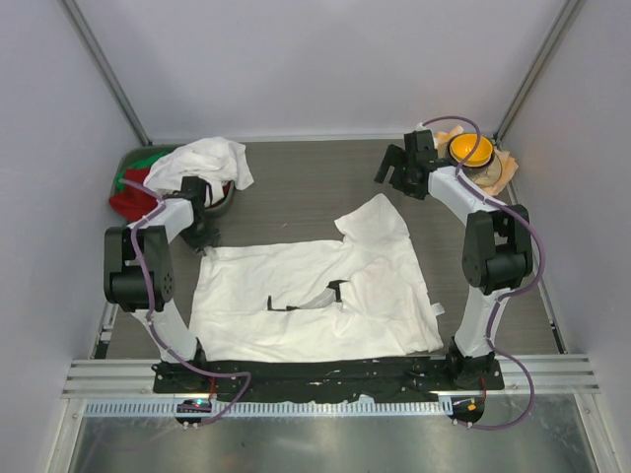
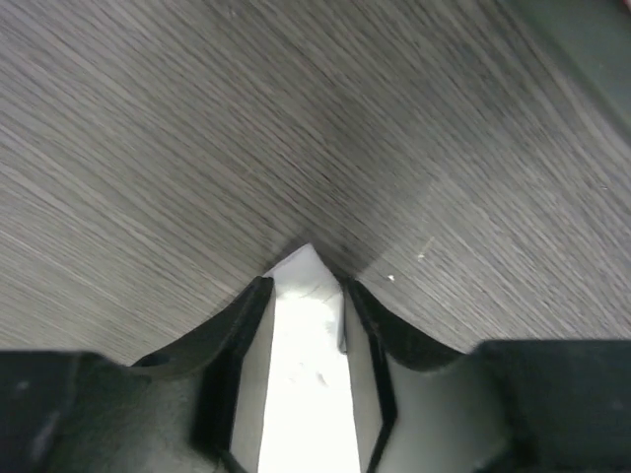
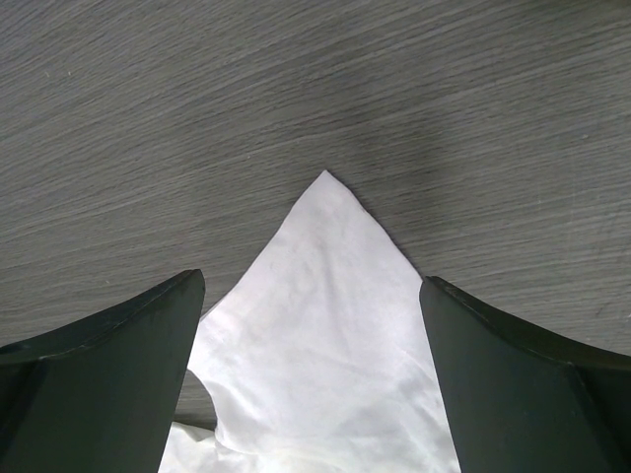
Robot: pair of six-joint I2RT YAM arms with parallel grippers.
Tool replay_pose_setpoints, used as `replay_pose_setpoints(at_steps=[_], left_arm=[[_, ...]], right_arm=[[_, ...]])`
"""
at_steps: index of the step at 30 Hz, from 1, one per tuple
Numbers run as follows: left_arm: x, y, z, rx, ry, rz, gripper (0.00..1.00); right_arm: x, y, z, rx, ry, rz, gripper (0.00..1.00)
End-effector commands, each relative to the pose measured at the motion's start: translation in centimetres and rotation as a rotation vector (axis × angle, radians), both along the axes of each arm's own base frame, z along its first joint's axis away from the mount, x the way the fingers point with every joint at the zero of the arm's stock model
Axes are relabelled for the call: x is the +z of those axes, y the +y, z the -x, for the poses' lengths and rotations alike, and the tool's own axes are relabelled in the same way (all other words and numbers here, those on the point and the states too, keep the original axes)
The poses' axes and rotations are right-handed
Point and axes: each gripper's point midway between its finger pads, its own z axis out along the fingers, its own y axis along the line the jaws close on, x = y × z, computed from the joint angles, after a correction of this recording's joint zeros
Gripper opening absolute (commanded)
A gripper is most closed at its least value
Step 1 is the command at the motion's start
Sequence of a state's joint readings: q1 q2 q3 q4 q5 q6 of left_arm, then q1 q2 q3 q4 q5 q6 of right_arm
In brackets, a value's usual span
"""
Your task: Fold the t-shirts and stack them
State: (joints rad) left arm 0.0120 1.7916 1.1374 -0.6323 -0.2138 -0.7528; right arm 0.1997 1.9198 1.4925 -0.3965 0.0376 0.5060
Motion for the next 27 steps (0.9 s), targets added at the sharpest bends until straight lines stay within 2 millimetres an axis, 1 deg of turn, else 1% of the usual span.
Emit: replay_pose_setpoints(at_steps=[1, 3, 4, 5, 6, 9, 10, 12, 13, 14, 15, 16, 19, 20, 23, 24, 27], left_arm=[[-0.3, 1.3, 0.4, 0.041, 0.018, -0.039, 0.33], [-0.1, 1.5, 0.5, 0.045, 0.015, -0.043, 0.24], [0.0, 1.6, 0.6, 0.047, 0.015, -0.049, 0.11], [0.1, 1.6, 0.6, 0.049, 0.015, -0.050, 0.04], [0.3, 1.6, 0.6, 0.048, 0.013, -0.048, 0.00], [0.8, 1.5, 0.5, 0.053, -0.005, -0.041, 0.00], [1.3, 1.5, 0.4, 0.054, -0.017, -0.041, 0.00], [1.8, 1.4, 0.5, 0.055, -0.029, -0.036, 0.00], [2.5, 1.4, 0.3, 0.055, -0.045, -0.036, 0.00], [2.8, 1.4, 0.2, 0.051, -0.054, -0.034, 0.00], [3.0, 1.3, 0.3, 0.046, -0.050, -0.032, 0.00], [3.3, 1.3, 0.1, 0.041, -0.055, -0.032, 0.00], [3.6, 1.3, 0.3, 0.038, -0.047, -0.032, 0.00], [3.7, 1.3, 0.3, 0.038, -0.051, -0.032, 0.00], [3.9, 1.3, 0.2, 0.038, -0.057, -0.032, 0.00], [4.0, 1.2, 0.2, 0.038, -0.059, -0.031, 0.00], [4.2, 1.3, 0.1, 0.042, -0.066, -0.029, 0.00]], right_arm=[[1.4, 0.4, -0.7, 0.017, -0.045, -0.015, 0.97], [1.3, 0.4, -0.7, 0.015, -0.044, -0.014, 0.97], [1.3, 0.5, -0.7, 0.017, -0.047, -0.014, 0.97], [1.4, 0.5, -0.8, 0.018, -0.049, -0.013, 0.97], [1.2, 0.4, -0.9, 0.017, -0.046, -0.010, 0.97], [0.6, 0.4, -1.3, 0.014, -0.037, -0.007, 0.97], [-0.5, 0.5, -1.3, 0.016, -0.017, -0.002, 0.97], [-0.8, 0.8, -1.9, 0.026, -0.013, -0.010, 0.97], [-2.0, 0.9, -2.1, 0.029, 0.004, -0.005, 0.97], [-1.9, 1.6, -2.5, 0.051, -0.002, -0.035, 0.97], [-2.4, 1.8, -2.8, 0.057, 0.005, -0.038, 0.97], [-3.5, 2.0, -2.9, 0.062, 0.025, -0.038, 0.96], [-4.1, 2.2, -3.9, 0.065, 0.023, -0.043, 0.95], [-4.8, 2.3, -4.2, 0.067, 0.032, -0.041, 0.93], [-5.5, 2.1, -4.4, 0.059, 0.044, -0.032, 0.88], [-5.6, 2.2, -4.3, 0.062, 0.047, -0.032, 0.87], [-5.9, 1.9, -4.0, 0.057, 0.054, -0.021, 0.80]])
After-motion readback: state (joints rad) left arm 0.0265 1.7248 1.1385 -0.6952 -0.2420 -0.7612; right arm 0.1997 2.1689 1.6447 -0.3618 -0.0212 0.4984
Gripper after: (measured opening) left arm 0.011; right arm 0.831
